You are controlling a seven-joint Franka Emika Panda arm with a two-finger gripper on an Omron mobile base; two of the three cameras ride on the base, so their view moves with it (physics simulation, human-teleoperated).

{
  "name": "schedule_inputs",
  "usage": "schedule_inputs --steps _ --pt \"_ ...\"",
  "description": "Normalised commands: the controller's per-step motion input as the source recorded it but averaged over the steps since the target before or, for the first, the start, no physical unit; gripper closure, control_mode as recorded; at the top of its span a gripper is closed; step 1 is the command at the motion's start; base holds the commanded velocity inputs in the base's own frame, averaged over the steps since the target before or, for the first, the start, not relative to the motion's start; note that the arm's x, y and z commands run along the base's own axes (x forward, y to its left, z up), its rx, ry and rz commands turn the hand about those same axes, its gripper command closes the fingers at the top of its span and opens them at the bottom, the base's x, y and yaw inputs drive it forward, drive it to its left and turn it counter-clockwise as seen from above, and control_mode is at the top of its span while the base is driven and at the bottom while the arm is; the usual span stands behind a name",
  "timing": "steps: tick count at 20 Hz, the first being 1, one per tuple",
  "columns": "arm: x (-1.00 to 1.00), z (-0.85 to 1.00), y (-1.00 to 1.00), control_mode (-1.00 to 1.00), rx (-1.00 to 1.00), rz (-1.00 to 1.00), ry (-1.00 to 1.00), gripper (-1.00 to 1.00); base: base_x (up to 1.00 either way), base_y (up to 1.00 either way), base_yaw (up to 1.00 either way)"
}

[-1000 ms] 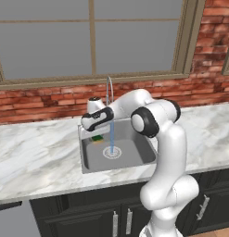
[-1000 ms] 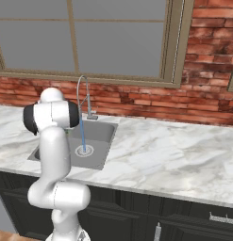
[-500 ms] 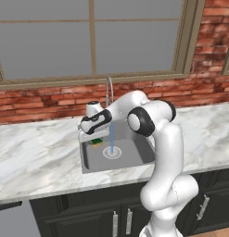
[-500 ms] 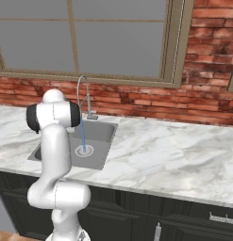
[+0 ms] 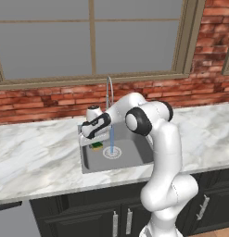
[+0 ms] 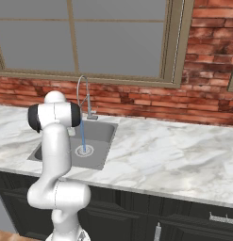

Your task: Soak the sponge with water for a few seconds and then drop it inside the sink.

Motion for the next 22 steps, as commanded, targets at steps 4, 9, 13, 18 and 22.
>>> schedule_inputs --steps 4,9,13,18,22 --pt "0.00 -0.19 -0.02 -1.00 0.00 0.00 0.00 1.00 0.00 0.00 0.00" --pt "0.00 -0.23 -0.10 -1.00 0.00 -0.01 0.00 1.00 0.00 0.00 0.00" --pt "0.00 -0.10 -0.28 -1.00 0.00 -0.03 0.00 1.00 0.00 0.00 0.00" --pt "0.00 0.00 -0.32 -1.00 0.01 -0.04 0.00 1.00 0.00 0.00 0.00" --pt "0.00 0.00 -0.28 -1.00 0.00 -0.03 0.00 1.00 0.00 0.00 0.00"
